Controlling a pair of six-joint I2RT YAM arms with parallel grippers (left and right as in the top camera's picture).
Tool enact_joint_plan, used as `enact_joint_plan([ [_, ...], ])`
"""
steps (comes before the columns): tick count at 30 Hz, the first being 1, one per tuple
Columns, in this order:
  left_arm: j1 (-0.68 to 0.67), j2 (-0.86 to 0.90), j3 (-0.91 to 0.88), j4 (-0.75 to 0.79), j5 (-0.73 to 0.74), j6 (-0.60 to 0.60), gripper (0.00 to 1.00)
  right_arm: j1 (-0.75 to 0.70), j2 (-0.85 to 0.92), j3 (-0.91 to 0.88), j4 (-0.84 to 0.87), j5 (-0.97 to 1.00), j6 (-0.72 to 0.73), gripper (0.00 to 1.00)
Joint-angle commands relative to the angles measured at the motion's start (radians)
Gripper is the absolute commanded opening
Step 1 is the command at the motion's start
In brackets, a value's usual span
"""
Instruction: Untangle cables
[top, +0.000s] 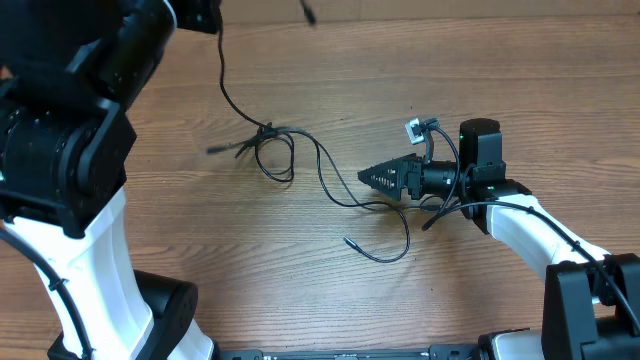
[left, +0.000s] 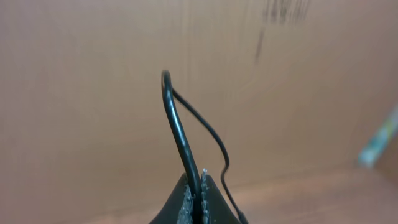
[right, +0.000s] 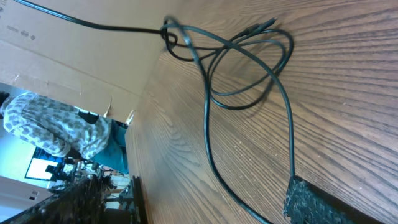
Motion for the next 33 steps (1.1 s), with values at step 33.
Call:
enact_joint_plan([
  [33, 0.005, 0.021, 0.005, -0.133, -0.24, -0.723, 0.04, 0.0, -0.008, 0.239, 0.411, -0.198, 0.188, 0.93],
])
